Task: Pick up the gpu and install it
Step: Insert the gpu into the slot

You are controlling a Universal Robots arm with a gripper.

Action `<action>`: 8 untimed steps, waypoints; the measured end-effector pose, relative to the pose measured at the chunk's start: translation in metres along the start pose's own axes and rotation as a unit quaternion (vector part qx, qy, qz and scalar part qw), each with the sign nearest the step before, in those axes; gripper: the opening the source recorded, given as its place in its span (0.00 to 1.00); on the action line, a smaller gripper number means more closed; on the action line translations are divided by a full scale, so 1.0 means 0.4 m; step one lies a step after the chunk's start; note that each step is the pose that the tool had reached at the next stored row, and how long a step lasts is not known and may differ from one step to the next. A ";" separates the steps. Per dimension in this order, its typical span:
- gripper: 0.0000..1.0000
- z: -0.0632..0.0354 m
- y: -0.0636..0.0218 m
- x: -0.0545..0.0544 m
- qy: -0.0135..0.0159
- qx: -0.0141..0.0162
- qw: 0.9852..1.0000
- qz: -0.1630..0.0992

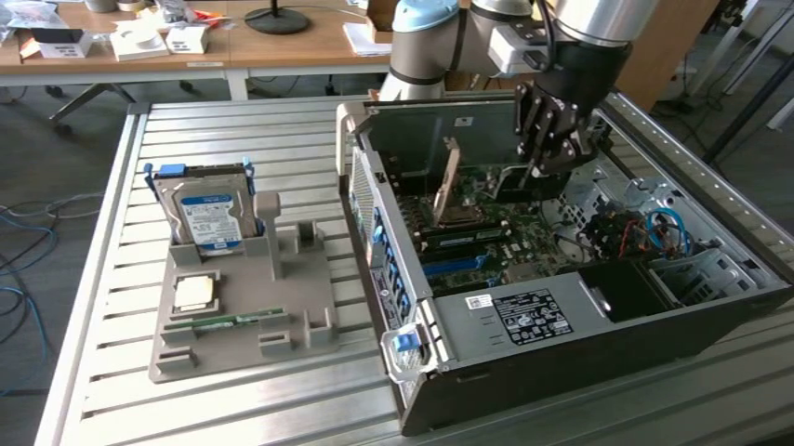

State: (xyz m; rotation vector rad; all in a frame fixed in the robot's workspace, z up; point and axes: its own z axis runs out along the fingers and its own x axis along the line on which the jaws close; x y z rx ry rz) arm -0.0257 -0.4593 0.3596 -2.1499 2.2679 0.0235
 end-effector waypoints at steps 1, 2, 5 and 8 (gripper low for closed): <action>0.26 0.003 0.000 0.000 0.000 0.000 1.000 0.000; 0.26 0.005 0.000 0.000 0.000 0.000 1.000 0.000; 0.26 0.013 0.000 0.000 0.000 0.000 1.000 0.000; 0.26 0.021 0.000 0.001 0.000 0.000 1.000 0.000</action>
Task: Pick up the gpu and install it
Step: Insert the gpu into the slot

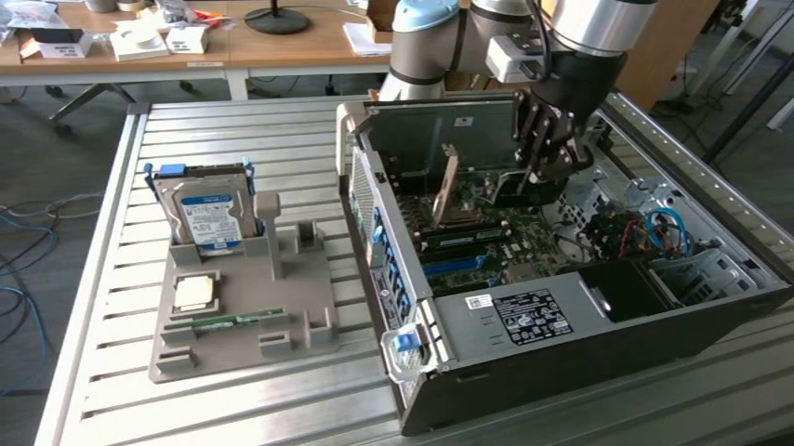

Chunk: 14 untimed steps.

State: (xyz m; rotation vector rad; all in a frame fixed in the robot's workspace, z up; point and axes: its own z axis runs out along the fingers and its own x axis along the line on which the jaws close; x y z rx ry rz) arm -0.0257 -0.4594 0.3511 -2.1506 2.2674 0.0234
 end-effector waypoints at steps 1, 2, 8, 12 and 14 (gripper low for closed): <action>0.26 0.002 0.000 0.000 0.000 0.000 1.000 0.000; 0.26 0.005 0.000 0.000 0.000 0.000 1.000 0.000; 0.26 0.019 0.000 0.000 0.000 0.000 1.000 0.000; 0.26 0.028 0.000 0.001 0.000 0.000 1.000 0.000; 0.26 0.032 0.000 0.001 0.000 0.000 1.000 0.000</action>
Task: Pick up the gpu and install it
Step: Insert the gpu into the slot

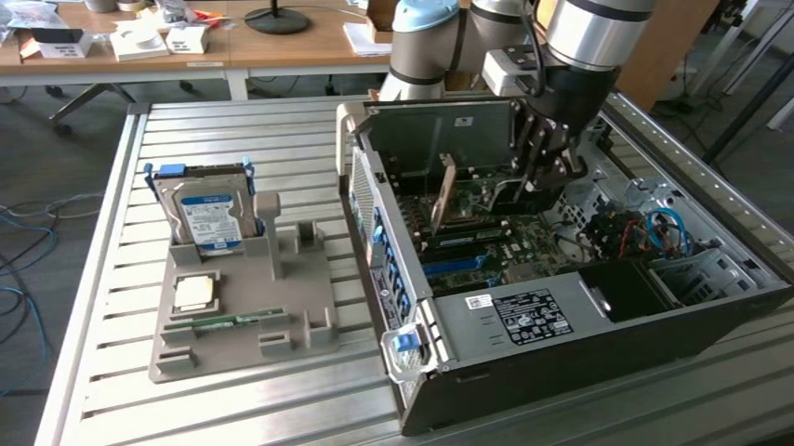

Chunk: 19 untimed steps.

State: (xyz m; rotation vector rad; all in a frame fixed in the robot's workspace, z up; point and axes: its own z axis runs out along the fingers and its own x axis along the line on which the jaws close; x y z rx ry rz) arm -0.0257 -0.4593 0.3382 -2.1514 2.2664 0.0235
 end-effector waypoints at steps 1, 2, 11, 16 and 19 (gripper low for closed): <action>0.26 0.002 0.000 0.000 0.000 0.000 1.000 0.000; 0.26 0.004 0.000 0.000 0.000 0.000 1.000 0.000; 0.26 0.025 0.000 0.001 0.000 0.000 1.000 -0.001; 0.26 0.037 0.000 0.001 0.000 0.000 1.000 -0.002; 0.26 0.044 0.001 0.001 0.000 0.000 1.000 -0.002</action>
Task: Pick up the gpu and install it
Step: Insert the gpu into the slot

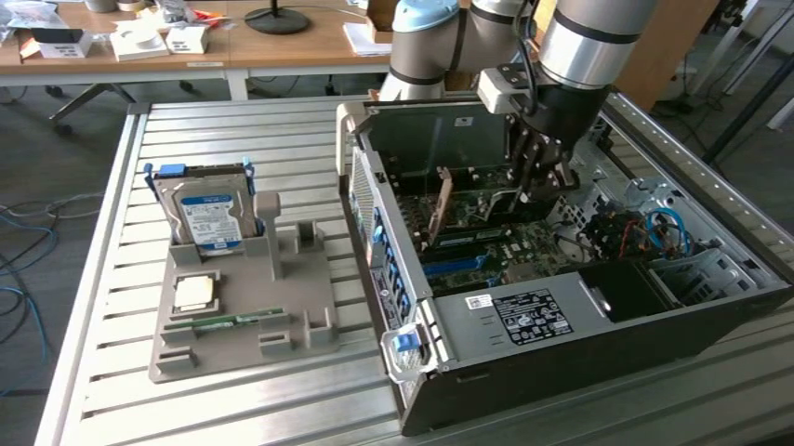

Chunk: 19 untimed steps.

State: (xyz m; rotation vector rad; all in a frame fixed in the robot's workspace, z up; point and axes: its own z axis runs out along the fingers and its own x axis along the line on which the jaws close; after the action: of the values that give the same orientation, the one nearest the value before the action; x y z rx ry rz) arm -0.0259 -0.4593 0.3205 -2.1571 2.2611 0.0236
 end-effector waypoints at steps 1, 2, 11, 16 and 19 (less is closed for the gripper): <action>0.26 0.002 0.000 0.000 0.000 0.000 1.000 0.000; 0.26 0.005 0.000 0.000 0.000 0.000 1.000 0.000; 0.26 0.023 0.001 0.001 0.000 0.000 1.000 -0.002; 0.26 0.031 0.001 0.001 0.000 0.000 1.000 -0.003; 0.26 0.035 0.001 0.001 0.000 0.000 1.000 -0.003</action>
State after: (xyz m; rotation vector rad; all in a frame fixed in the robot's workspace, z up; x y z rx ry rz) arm -0.0264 -0.4593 0.3064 -2.1638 2.2548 0.0236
